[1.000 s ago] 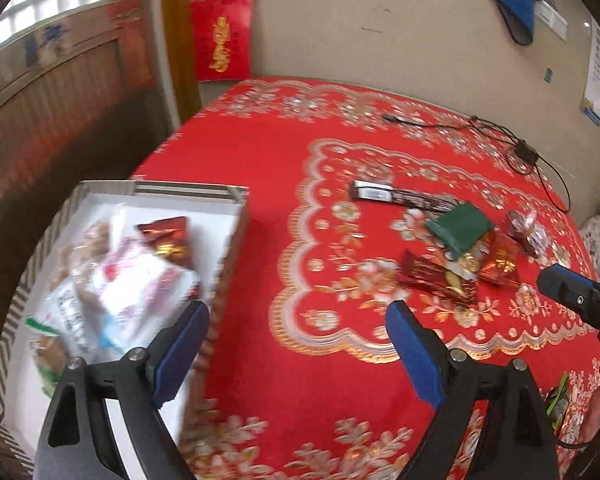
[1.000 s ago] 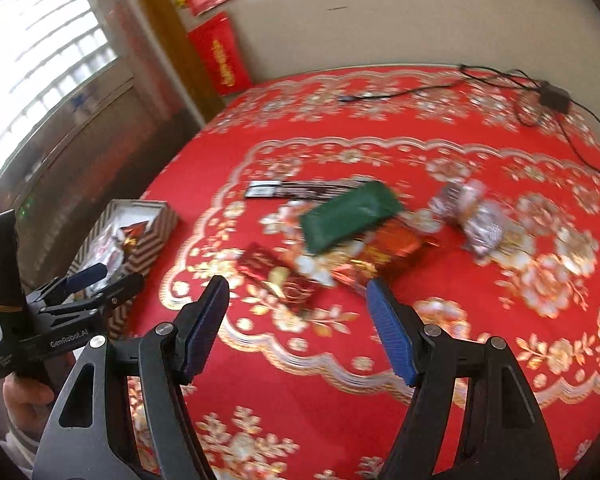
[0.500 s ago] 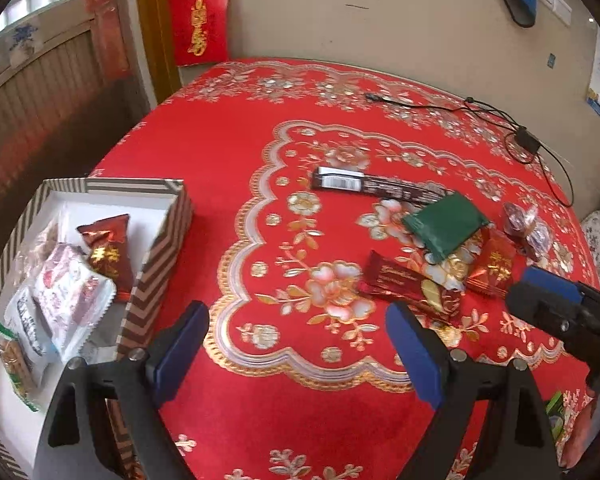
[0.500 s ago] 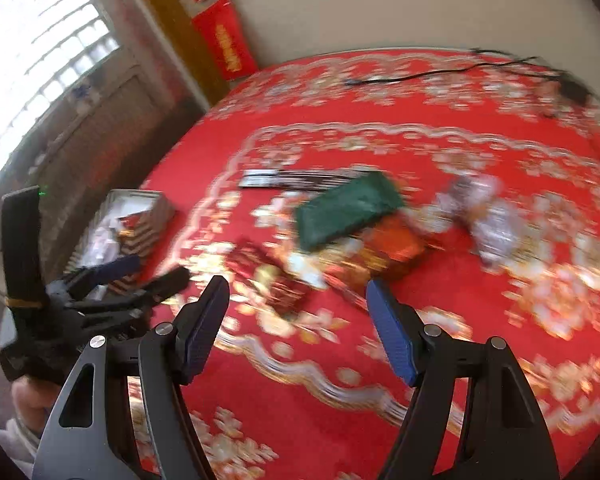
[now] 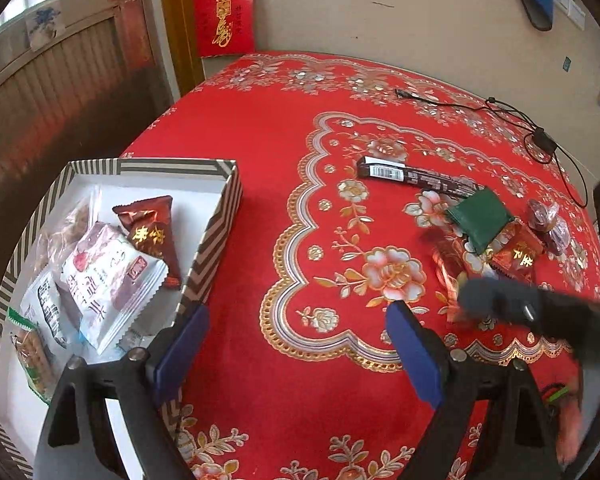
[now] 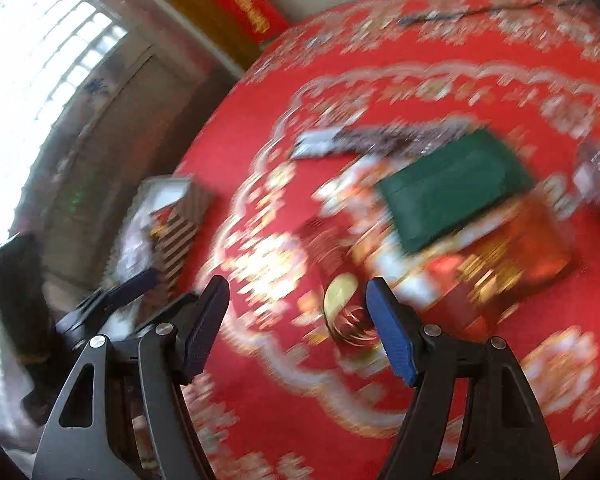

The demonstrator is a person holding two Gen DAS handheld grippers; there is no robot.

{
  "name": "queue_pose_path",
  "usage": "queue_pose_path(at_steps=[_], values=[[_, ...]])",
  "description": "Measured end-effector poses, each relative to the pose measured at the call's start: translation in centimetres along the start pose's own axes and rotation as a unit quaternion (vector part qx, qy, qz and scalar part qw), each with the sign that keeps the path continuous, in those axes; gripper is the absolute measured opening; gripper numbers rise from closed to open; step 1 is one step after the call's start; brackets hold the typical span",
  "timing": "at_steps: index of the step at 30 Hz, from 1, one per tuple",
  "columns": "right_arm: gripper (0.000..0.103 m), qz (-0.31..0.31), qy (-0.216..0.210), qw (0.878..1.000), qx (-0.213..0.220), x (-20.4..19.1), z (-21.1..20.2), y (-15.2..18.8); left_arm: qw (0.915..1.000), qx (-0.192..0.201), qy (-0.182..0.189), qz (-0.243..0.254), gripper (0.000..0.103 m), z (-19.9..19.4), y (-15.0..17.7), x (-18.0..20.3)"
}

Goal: Organize snacks
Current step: 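Withdraw both tools from the box back toward the snack pile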

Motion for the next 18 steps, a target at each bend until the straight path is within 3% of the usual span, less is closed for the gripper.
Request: queue_pose_path(at_steps=[1,3,8,13,18], values=[[0.072,0.009,-0.032,0.999,-0.008,-0.5,-0.1,0.5,1.0000,-0.001,0.000,-0.002,0.091,0.0,0.0,-0.1],[0.072,0.013,-0.048,0.999,0.008,-0.8,-1.2,0.9,1.0000,-0.002,0.002,-0.005,0.091,0.0,0.1,0.0],[0.072,0.016,0.019,0.998,0.066,0.9,-5.8,0.7,0.9998,0.000,0.017,-0.004,0.091,0.1,-0.7,1.2],[0.072,0.047,0.091,0.989,0.105,4.8,-9.6,0.8,0.9977,-0.002,0.050,0.047,0.091,1.1,-1.4,5.1],[0.072,0.078,0.111,0.986,0.099,7.1,-9.7,0.8,0.9927,-0.026,0.064,0.099,0.091,3.1,-1.3,8.3]])
Point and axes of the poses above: each gripper's, at about its wrist camera, not at the fingertips, and z roughly the way its jaws point, x to its right, y to its underside, the point moved 3 cm from there along z, roughly the way its jaws point, and after that the axes turned 2 degrees about y, right-handed, at the moved point
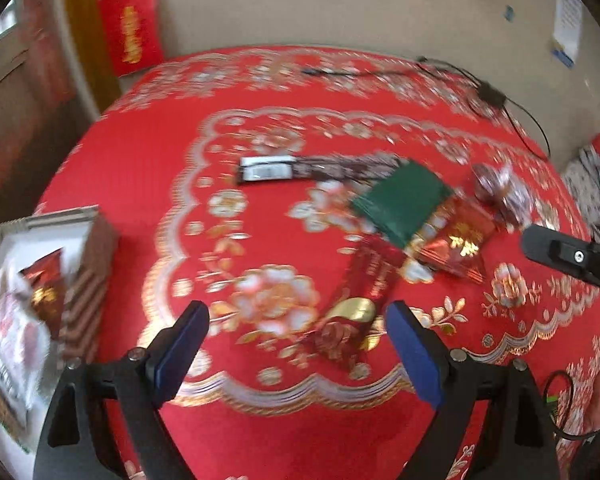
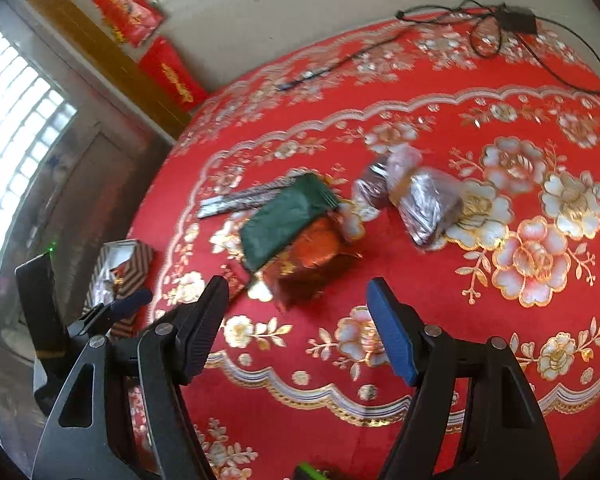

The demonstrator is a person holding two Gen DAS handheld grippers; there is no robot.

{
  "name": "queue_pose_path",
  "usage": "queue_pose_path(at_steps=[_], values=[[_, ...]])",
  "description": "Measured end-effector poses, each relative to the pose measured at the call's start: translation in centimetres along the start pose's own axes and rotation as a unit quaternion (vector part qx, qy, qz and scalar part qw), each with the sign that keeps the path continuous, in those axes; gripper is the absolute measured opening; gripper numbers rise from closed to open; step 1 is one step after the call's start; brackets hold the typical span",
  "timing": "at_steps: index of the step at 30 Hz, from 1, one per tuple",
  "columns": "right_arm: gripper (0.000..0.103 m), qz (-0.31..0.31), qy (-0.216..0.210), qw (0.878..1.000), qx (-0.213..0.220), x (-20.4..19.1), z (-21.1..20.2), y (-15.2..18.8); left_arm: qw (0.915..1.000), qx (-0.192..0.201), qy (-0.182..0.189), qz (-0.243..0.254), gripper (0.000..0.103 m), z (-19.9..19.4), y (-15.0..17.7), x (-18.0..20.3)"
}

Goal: Organize snacks
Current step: 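Withdraw both tools from the box back toward the snack pile, then grasp the red chocolate bar with the left tool while the right tool grasps a red-gold candy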

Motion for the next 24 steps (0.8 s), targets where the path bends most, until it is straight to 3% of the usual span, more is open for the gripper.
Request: queue_pose_path(at_steps=[5,6,8,11,13,24], values=[[0.072,-0.002,0.015,1.000,-0.004,-0.4,1.1,-0.2,0.9996,-0.008,0.013,0.023,0.089,1.6,-0.6,1.4],[0.072,-0.003,0.019,1.000,-0.005,-0.4,1.4,-0.3,0.9995,-0.004,0.015,0.026,0.084,1.8,-0.8,1.7],[0.072,-0.004,0.023,1.000,-0.010,-0.5,1.9,-0.4,0.9993,0.005,-0.007,0.037,0.059,2.2,-1.1,1.9],[0.072,-0.004,0.024,1.000,-0.014,-0.6,2.5,-0.6,0.9989,0.013,-0.003,0.044,0.039,2.0,-1.2,1.9],[0.072,-0.006,0.030,0.999,-0.018,-0.8,2.9,-0.7,0.9990,0.016,-0.003,0.042,0.031,1.8,-1.1,1.5],[0.072,-0.067,0.117,0.991,-0.021,-3.1,6.0,-1.3,0.9997,0.021,0.006,0.005,0.029,0.3,0.6,-0.7]])
Point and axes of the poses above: each gripper's, at about its wrist camera, not at the fingertips, and z roughly the way its jaws point, x to its right, y to its underside, the point moved 3 cm from there along z, roughly the way its jaws point, and after that the axes turned 2 degrees about y, right-handed, at the moved point
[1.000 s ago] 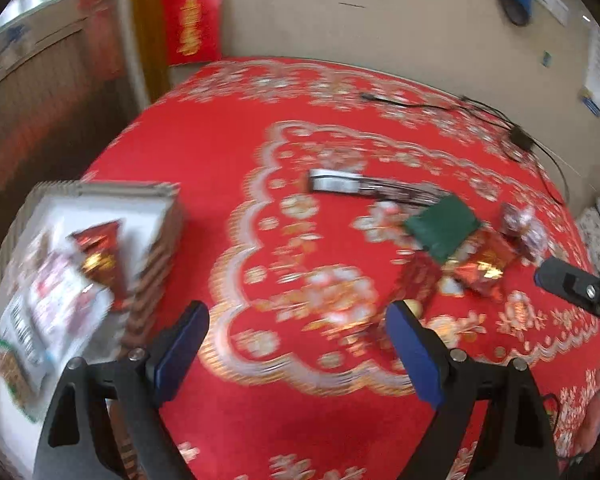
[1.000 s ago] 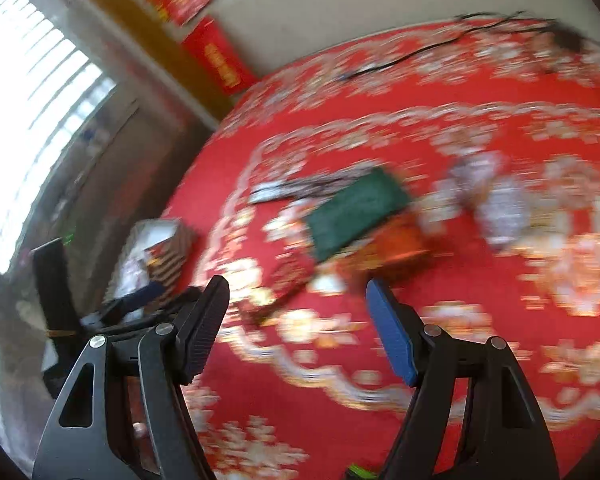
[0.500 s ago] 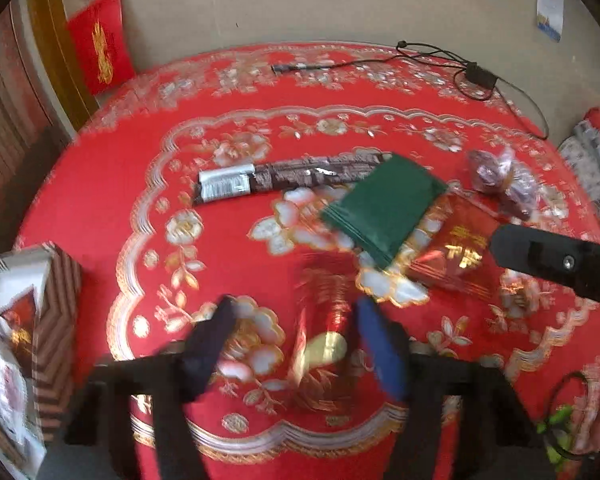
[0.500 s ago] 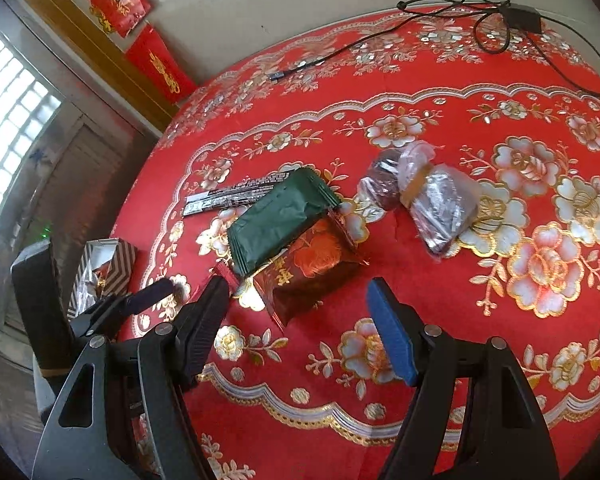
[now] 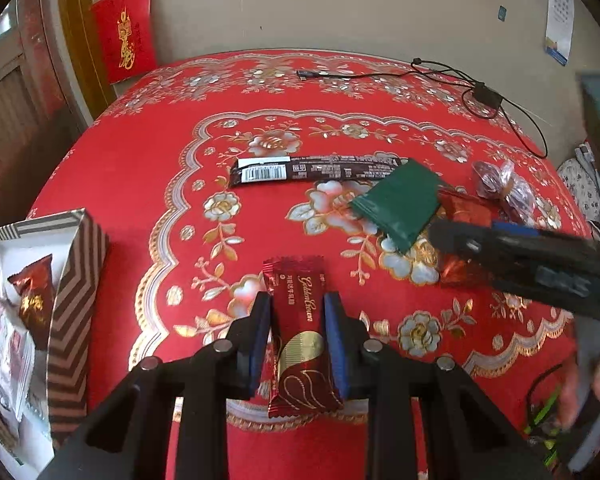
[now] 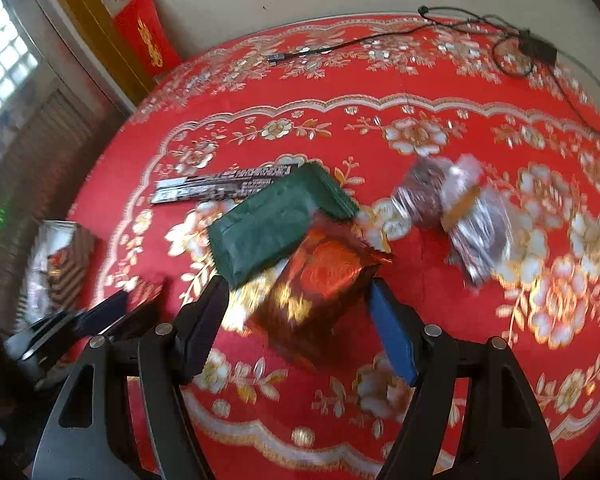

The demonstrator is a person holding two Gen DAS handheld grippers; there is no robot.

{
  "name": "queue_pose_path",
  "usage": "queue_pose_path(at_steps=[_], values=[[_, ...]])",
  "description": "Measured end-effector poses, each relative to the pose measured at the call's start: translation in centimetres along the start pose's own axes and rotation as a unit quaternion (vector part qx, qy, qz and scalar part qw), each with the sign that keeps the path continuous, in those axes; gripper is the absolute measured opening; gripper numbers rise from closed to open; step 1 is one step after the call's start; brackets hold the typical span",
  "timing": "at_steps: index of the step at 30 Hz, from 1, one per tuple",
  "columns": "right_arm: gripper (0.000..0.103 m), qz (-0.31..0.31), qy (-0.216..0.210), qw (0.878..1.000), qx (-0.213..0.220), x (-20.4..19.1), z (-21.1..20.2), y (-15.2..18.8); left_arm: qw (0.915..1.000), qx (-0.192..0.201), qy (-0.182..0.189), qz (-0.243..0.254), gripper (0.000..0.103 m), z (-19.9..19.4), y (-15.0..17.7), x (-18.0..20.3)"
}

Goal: Organize snacks
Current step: 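Grasp the red chocolate bar with the left tool while the right tool grasps a red-gold candy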

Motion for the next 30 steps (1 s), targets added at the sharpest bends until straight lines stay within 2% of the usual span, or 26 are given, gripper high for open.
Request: queue_pose_path(at_steps=[4,5,7,11,12,14,16,18,25,30], values=[[0.072,-0.064,0.087,0.994,0.012,-0.7,0.3,-0.4,1.0000,0.005,0.001,0.002,0.029,-0.5,0.4,-0.2],[0.072,-0.061,0.087,0.994,0.014,-0.5,0.0,-0.3,1.0000,0.006,0.002,0.000,0.029,-0.5,0.4,-0.3],[0.072,-0.053,0.050,0.997,0.020,-0.4,-0.6,0.1,1.0000,0.005,0.007,-0.004,0.029,-0.4,0.3,-0.4],[0.072,-0.068,0.043,0.997,0.011,-0.6,-0.1,0.6,0.9999,0.001,0.011,-0.006,0.029,-0.1,0.5,-0.4],[0.066,-0.070,0.033,0.997,0.008,-0.9,0.1,0.7,0.9999,-0.001,0.011,-0.005,0.029,-0.1,0.5,-0.4],[0.043,-0.077,0.035,0.996,0.014,-1.2,-0.1,1.0,0.9999,0.000,0.014,-0.009,0.029,-0.3,0.7,-0.6],[0.037,-0.082,0.014,0.996,0.015,-1.3,-0.5,1.3,0.9999,0.004,0.010,-0.010,0.029,-0.6,0.8,-0.8],[0.037,-0.094,0.023,0.995,0.021,-1.4,-1.0,1.8,0.9998,0.008,0.010,-0.014,0.029,-1.0,0.8,-1.1],[0.037,-0.098,-0.013,0.994,0.042,-2.4,-3.6,3.5,0.9995,0.028,-0.001,-0.017,0.029,-3.2,1.3,-1.9],[0.037,-0.109,-0.050,0.991,0.053,-4.7,-5.3,4.3,0.9988,0.039,-0.013,-0.026,0.029,-4.6,1.8,-3.3]])
Point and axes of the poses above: each gripper's, at about its wrist camera, not at the fingertips, and z roughly the way its jaws point, x to its right, y to its underside, the point moved 3 cm from there along z, roughly the way its jaws point, and after that the axes turned 2 degrees about y, right-handed, at the moved point
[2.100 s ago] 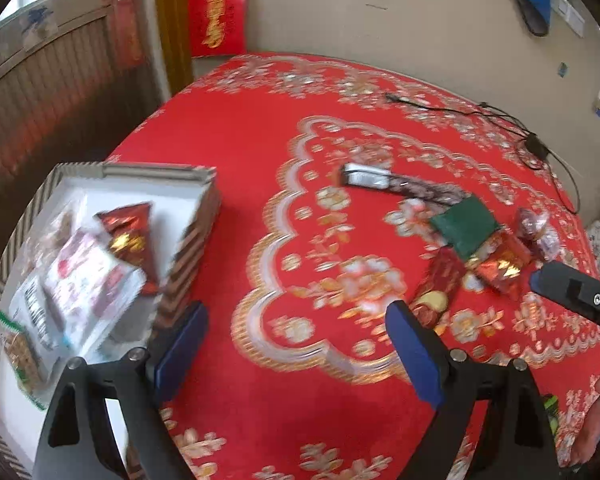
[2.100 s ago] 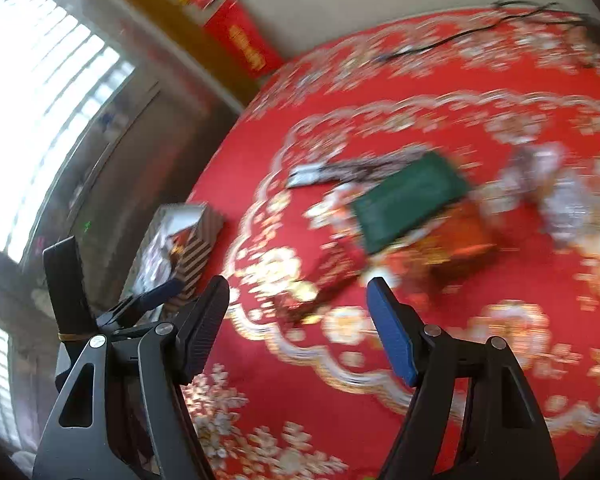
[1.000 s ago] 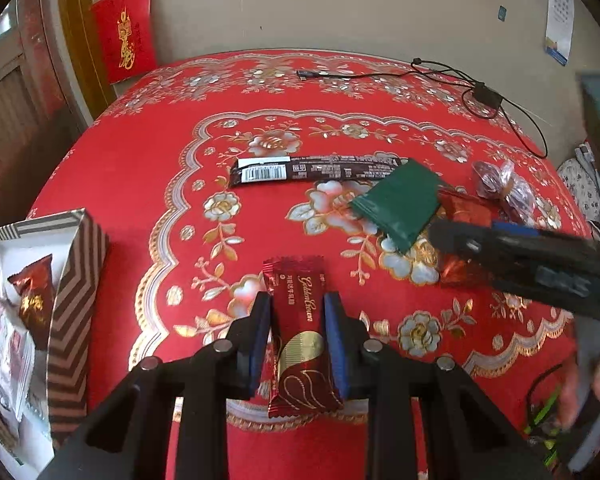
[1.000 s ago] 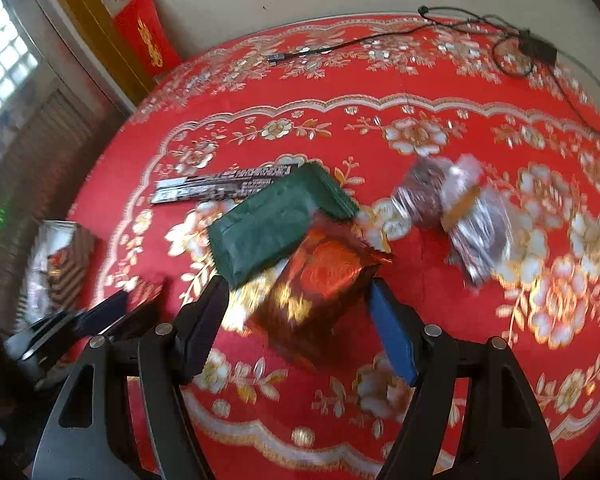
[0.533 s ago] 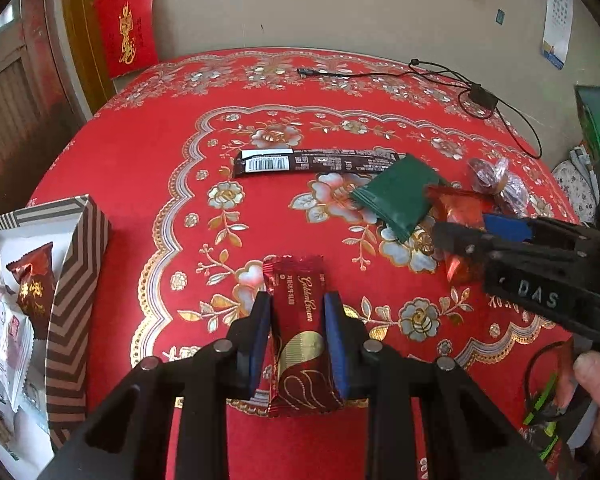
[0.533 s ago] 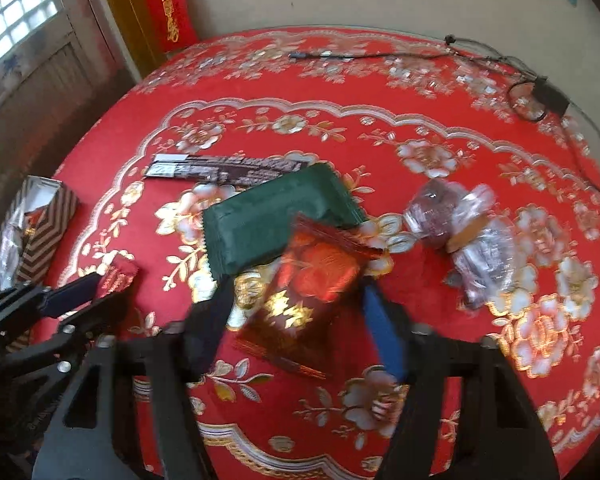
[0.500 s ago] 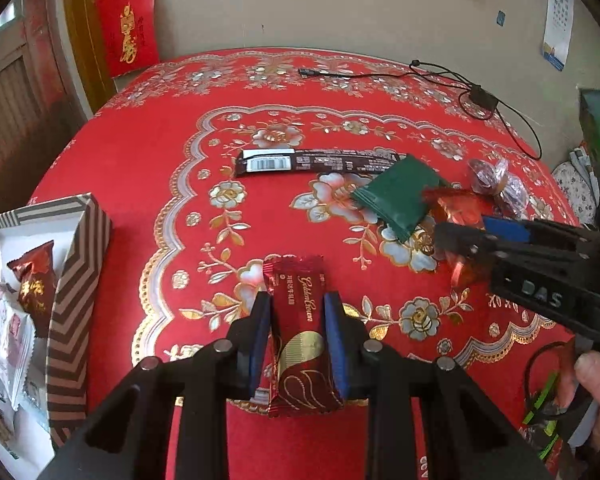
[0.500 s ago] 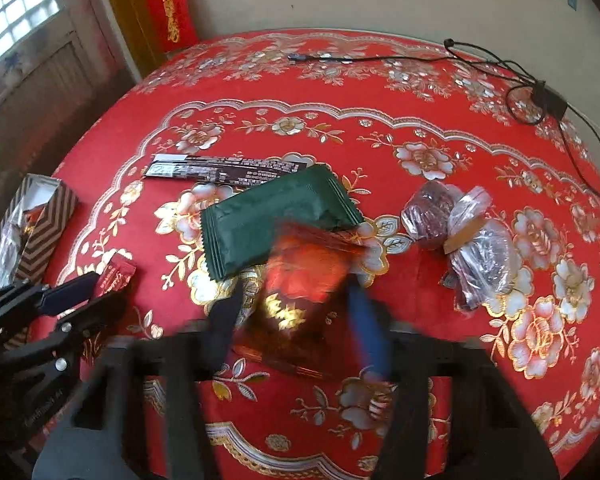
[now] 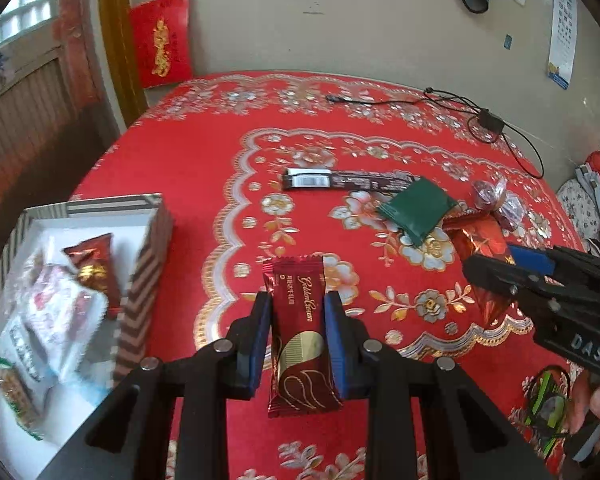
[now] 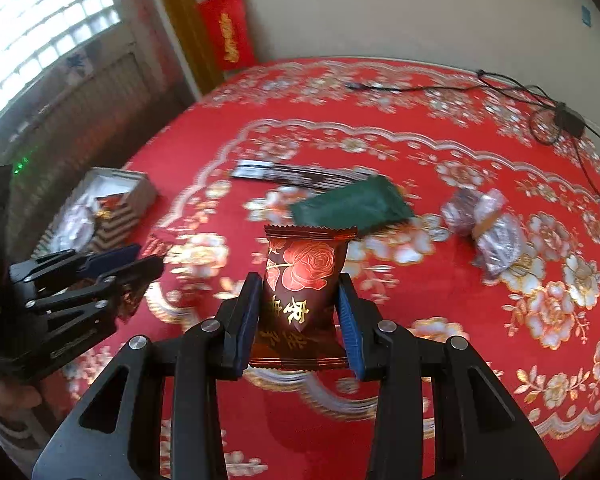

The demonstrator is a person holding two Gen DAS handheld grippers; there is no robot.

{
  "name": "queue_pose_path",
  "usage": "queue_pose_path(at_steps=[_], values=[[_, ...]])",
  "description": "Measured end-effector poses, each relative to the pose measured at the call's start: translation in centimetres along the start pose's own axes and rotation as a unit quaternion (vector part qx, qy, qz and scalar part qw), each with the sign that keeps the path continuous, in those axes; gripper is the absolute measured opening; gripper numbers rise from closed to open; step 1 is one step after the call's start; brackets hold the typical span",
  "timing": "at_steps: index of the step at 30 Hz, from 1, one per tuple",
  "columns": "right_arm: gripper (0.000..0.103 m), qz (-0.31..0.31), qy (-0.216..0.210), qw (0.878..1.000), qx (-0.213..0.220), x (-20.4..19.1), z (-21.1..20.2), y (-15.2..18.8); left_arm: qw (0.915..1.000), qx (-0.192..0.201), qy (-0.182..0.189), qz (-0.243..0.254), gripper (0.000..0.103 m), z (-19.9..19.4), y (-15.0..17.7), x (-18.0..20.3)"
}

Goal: Organize snacks
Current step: 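Grasp the red chocolate bar with the left tool while the right tool grasps a red-gold candy, then carry the chocolate bar and candy into the white box and open both tools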

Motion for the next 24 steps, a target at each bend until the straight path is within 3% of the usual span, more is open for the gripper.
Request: queue_pose_path(at_steps=[14,24], values=[[0.037,-0.056,-0.059,0.997,0.007,-7.9,-0.1,-0.7,0.9980,0.036,-0.044,-0.027,0.029,-3.9,0.7,-4.9],[0.037,-0.100,-0.094,0.991,0.004,-13.8,0.8,-2.0,0.9935,0.049,-0.080,-0.064,0.029,-6.5,1.7,-10.6]])
Point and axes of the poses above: each gripper's, at about its wrist camera, not at the fingertips, and z roughly the way its jaws point, x to its right, y to its underside, the point moved 3 cm from there along z, roughly the way its jaws point, and after that the axes turned 2 degrees about y, right-handed, at the moved point
